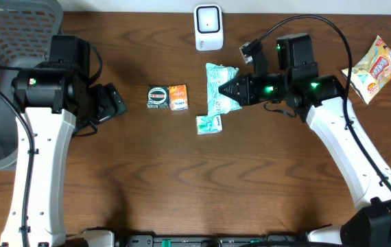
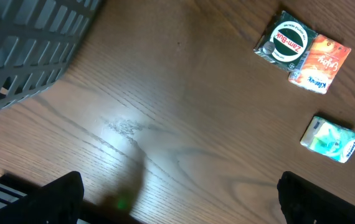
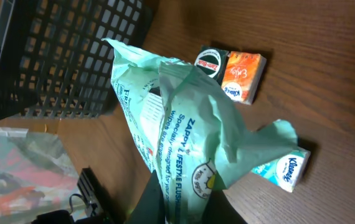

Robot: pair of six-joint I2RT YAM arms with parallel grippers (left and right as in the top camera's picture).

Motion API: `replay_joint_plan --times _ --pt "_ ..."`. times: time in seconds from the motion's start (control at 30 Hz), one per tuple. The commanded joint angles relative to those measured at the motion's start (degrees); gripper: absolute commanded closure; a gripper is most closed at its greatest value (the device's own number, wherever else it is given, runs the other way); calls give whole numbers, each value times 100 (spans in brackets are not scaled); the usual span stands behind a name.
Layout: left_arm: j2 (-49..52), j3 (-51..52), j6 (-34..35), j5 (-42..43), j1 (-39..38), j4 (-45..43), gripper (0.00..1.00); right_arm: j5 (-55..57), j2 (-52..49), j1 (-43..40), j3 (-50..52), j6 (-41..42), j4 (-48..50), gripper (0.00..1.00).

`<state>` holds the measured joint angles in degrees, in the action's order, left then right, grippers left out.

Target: Scan the item barcode

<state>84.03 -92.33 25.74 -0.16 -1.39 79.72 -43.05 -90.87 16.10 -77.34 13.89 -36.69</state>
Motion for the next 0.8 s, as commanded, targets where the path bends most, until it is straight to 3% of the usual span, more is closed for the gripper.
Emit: replay_joint_plan --times 0.0,0.77 --pt "31 -7 52 -35 4 37 2 -149 11 52 -81 26 -37 99" --pt "31 -7 52 -35 4 37 2 -168 11 50 -57 289 -105 99"
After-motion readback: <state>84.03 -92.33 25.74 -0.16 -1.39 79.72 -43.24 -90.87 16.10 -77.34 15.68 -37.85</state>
